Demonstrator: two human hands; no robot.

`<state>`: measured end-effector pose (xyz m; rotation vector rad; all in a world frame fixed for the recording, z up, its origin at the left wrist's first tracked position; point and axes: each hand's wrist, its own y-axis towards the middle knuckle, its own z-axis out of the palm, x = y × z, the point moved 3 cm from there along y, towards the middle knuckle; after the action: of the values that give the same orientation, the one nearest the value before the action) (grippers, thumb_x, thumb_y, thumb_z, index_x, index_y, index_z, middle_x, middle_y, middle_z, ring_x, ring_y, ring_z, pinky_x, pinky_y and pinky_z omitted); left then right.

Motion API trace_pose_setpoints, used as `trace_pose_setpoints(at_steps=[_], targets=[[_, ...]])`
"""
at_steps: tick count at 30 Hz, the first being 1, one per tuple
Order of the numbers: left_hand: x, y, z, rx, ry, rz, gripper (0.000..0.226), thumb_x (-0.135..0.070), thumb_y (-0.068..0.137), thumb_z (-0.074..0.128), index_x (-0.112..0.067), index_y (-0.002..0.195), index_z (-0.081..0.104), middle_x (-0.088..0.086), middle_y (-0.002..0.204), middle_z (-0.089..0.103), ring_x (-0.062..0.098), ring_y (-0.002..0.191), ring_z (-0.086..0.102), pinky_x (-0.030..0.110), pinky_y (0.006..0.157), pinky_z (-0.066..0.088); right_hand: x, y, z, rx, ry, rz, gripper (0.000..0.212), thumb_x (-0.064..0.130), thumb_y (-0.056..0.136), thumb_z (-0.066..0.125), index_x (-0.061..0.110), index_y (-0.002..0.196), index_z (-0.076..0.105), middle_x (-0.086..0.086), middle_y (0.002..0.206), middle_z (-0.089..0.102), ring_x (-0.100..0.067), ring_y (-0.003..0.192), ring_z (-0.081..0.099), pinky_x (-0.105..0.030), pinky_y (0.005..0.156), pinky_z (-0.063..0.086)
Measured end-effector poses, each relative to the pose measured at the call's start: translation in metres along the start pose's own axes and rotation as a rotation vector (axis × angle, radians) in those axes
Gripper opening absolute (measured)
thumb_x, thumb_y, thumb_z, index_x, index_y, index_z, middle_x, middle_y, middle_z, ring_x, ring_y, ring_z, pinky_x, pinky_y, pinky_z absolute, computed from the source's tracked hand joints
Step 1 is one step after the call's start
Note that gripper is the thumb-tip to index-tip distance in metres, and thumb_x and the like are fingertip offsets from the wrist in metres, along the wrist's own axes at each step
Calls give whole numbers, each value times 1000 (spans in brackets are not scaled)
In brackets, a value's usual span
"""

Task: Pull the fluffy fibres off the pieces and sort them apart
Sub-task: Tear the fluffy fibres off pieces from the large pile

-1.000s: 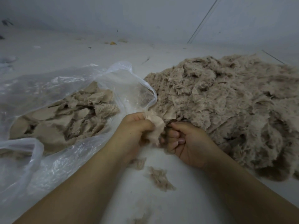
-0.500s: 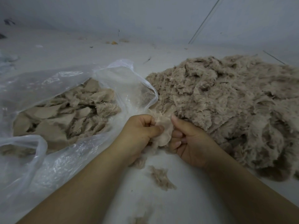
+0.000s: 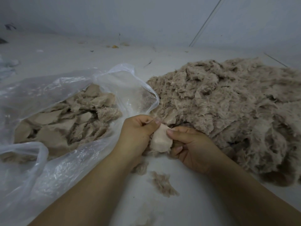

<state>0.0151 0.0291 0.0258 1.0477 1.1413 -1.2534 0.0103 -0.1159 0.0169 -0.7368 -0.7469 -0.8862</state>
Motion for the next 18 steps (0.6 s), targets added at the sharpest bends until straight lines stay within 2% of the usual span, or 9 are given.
trace_pose_setpoints(at_steps=[4,8,12,14,16,18], targets=[[2,-2,0,-40,-71,-30,26,-12,89,66,-10,65,73,15,64,69,24,55,65,29,51,52,0,-1,1,-27,-3,11,19,11,78,60,-6,87,55,3,46,49,0,37,36,-10,38,32],[-2,2,-12,-93,-129,-21,30,-9,94,57,-3,67,65,11,49,54,22,38,49,26,38,42,3,-3,3,-3,33,5,14,9,81,54,-3,82,49,5,41,50,0,33,40,-9,39,29],[-7,0,-18,158,24,-137,22,-6,85,60,-4,63,59,15,48,48,23,33,42,22,36,34,2,-2,3,-3,60,13,15,10,84,53,-4,86,51,1,45,51,-1,34,38,-9,38,29],[-8,-3,-15,315,93,-181,26,-23,82,68,-3,69,57,15,50,47,22,33,41,19,35,31,2,-1,2,-2,62,22,16,12,83,55,-2,88,51,2,46,50,-1,34,36,-9,40,28],[-8,-6,-13,433,184,-210,43,-41,76,77,-2,72,57,14,50,46,20,31,39,17,35,29,2,-2,2,22,52,21,16,13,85,53,-1,91,50,3,46,50,0,35,37,-10,41,27],[-8,-9,-13,485,315,-203,45,-40,75,81,-4,66,56,11,47,45,18,29,37,17,35,27,2,-1,2,29,41,10,15,14,86,51,-1,89,49,4,45,51,0,35,39,-10,41,27]])
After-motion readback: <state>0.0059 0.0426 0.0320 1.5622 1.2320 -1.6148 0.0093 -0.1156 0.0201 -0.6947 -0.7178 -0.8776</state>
